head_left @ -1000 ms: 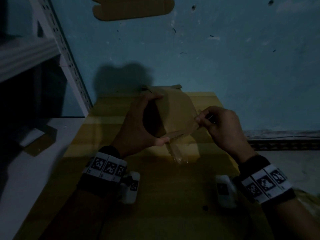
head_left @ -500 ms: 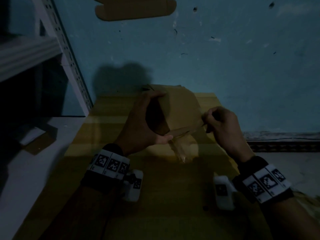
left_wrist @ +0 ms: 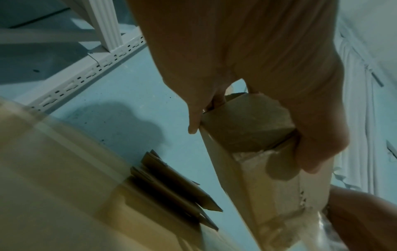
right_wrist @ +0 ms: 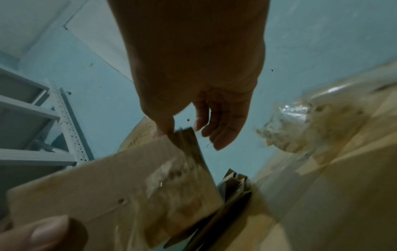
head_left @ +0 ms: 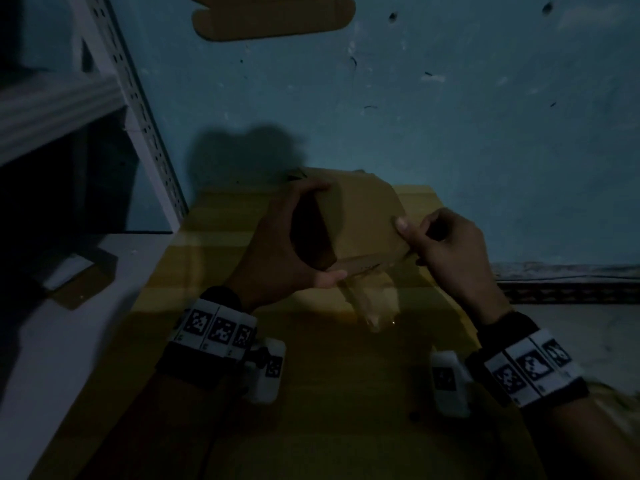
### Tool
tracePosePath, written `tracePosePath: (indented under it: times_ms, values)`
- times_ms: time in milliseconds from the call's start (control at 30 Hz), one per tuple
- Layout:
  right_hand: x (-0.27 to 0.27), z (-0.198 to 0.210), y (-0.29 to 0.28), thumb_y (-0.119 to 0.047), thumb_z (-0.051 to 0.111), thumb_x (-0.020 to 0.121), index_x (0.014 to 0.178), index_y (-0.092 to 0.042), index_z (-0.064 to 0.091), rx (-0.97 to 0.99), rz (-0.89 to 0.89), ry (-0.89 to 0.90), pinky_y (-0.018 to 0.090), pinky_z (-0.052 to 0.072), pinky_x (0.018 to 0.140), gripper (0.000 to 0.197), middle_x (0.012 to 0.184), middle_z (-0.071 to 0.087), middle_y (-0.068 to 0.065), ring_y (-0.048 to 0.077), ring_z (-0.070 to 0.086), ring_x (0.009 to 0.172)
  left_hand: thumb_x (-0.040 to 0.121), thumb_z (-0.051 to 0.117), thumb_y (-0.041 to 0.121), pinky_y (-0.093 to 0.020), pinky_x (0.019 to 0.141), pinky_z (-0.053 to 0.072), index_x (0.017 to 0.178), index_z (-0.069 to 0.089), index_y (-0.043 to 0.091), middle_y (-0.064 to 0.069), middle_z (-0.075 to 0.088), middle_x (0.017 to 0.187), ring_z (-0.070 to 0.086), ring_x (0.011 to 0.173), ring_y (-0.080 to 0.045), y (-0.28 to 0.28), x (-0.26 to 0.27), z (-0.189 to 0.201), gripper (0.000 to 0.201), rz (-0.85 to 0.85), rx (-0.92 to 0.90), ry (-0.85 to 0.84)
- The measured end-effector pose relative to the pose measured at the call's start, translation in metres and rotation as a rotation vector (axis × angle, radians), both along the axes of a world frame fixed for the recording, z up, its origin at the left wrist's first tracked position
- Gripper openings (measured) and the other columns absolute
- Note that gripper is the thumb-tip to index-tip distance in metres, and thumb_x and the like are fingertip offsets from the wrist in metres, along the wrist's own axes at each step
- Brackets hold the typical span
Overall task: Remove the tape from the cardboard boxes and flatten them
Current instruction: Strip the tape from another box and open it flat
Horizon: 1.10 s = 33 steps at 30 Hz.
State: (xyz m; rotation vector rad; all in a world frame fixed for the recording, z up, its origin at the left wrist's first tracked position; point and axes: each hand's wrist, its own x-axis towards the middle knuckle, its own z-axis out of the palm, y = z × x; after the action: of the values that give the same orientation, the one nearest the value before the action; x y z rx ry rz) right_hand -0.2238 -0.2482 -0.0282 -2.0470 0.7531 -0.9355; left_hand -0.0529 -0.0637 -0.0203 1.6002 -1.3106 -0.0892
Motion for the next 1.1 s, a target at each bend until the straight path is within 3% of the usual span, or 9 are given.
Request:
tracePosePath:
  times_ms: [133, 233, 367, 433, 500, 600, 733, 933, 1100]
  values:
    - [-0.001, -0.001, -0.004, -0.031, 0.07, 0.096, 0.077, -0.009, 0.061, -0.052, 0.056, -0.01, 0.05, 0.06, 0.069, 0.031, 0.068, 0.069, 0.004, 0.017, 0.069, 0.064, 0.051, 0.098, 0.027, -0.046, 0.102, 0.049, 0.138, 0.042, 0.031, 0.008, 0.041, 0.142, 0.044, 0.131, -0.01, -0.001, -0.001, -0.002, 0.104, -0.002, 0.019, -0.033]
    - [-0.001, -0.001, -0.003, -0.025, 0.065, 0.1, 0.076, -0.009, 0.062, -0.078, 0.067, 0.001, 0.048, 0.061, 0.067, 0.029, 0.069, 0.069, 0.002, 0.01, 0.069, 0.062, 0.051, 0.098, 0.027, -0.047, 0.101, 0.049, 0.138, 0.042, 0.031, 0.01, 0.041, 0.142, 0.044, 0.131, -0.009, -0.002, -0.003, -0.003, 0.104, -0.006, 0.02, -0.028]
    - [-0.001, -0.002, -0.001, -0.022, 0.057, 0.105, 0.074, -0.018, 0.056, -0.162, -0.044, -0.126, 0.046, 0.058, 0.066, 0.031, 0.072, 0.068, 0.002, 0.017, 0.068, 0.067, 0.055, 0.096, 0.021, -0.038, 0.104, 0.048, 0.14, 0.041, 0.029, 0.018, 0.042, 0.142, 0.042, 0.132, 0.0, 0.002, -0.001, -0.002, 0.101, -0.022, -0.032, 0.068]
    - [-0.002, 0.001, -0.002, -0.02, 0.054, 0.106, 0.077, -0.011, 0.057, -0.091, -0.033, -0.235, 0.043, 0.061, 0.067, 0.03, 0.076, 0.069, 0.006, 0.017, 0.07, 0.068, 0.057, 0.094, 0.021, -0.033, 0.102, 0.048, 0.142, 0.038, 0.029, 0.018, 0.042, 0.144, 0.042, 0.133, 0.0, 0.004, 0.002, -0.002, 0.102, -0.032, -0.056, 0.13]
    - [-0.005, 0.005, -0.004, -0.018, 0.052, 0.107, 0.083, -0.003, 0.057, 0.067, 0.015, -0.32, 0.035, 0.061, 0.065, 0.029, 0.079, 0.069, 0.011, 0.02, 0.071, 0.069, 0.059, 0.093, 0.021, -0.037, 0.102, 0.05, 0.142, 0.037, 0.029, 0.011, 0.041, 0.147, 0.041, 0.137, -0.007, 0.005, 0.006, -0.004, 0.101, -0.05, -0.07, 0.171]
    - [-0.008, 0.01, -0.002, -0.016, 0.051, 0.107, 0.082, -0.005, 0.055, 0.238, 0.067, -0.4, 0.033, 0.06, 0.066, 0.028, 0.079, 0.068, 0.015, 0.026, 0.071, 0.069, 0.06, 0.093, 0.02, -0.043, 0.102, 0.051, 0.143, 0.036, 0.027, 0.007, 0.041, 0.149, 0.042, 0.137, -0.01, 0.007, 0.01, -0.008, 0.102, -0.063, -0.05, 0.232]
    - [-0.008, 0.014, -0.002, -0.012, 0.052, 0.105, 0.073, -0.007, 0.056, 0.382, 0.104, -0.48, 0.028, 0.058, 0.061, 0.033, 0.07, 0.071, 0.005, 0.019, 0.072, 0.065, 0.06, 0.092, 0.028, -0.046, 0.097, 0.054, 0.144, 0.036, 0.026, 0.004, 0.044, 0.147, 0.046, 0.135, -0.014, 0.008, 0.011, -0.009, 0.101, -0.066, -0.059, 0.284]
    - [-0.006, 0.008, -0.004, -0.018, 0.058, 0.104, 0.08, -0.002, 0.057, 0.343, 0.037, -0.468, 0.029, 0.059, 0.067, 0.028, 0.089, 0.064, 0.035, 0.025, 0.072, 0.074, 0.062, 0.089, 0.03, -0.046, 0.092, 0.057, 0.144, 0.038, 0.018, -0.003, 0.046, 0.146, 0.05, 0.132, -0.018, 0.009, 0.012, -0.006, 0.098, -0.077, -0.085, 0.328]
    - [-0.004, 0.004, -0.003, -0.021, 0.059, 0.103, 0.088, 0.009, 0.059, 0.274, -0.047, -0.43, 0.026, 0.058, 0.067, 0.034, 0.086, 0.072, 0.02, 0.02, 0.074, 0.073, 0.057, 0.09, 0.051, -0.05, 0.094, 0.055, 0.141, 0.042, 0.022, -0.005, 0.052, 0.141, 0.055, 0.127, -0.02, 0.009, 0.01, -0.005, 0.101, -0.062, -0.067, 0.376]
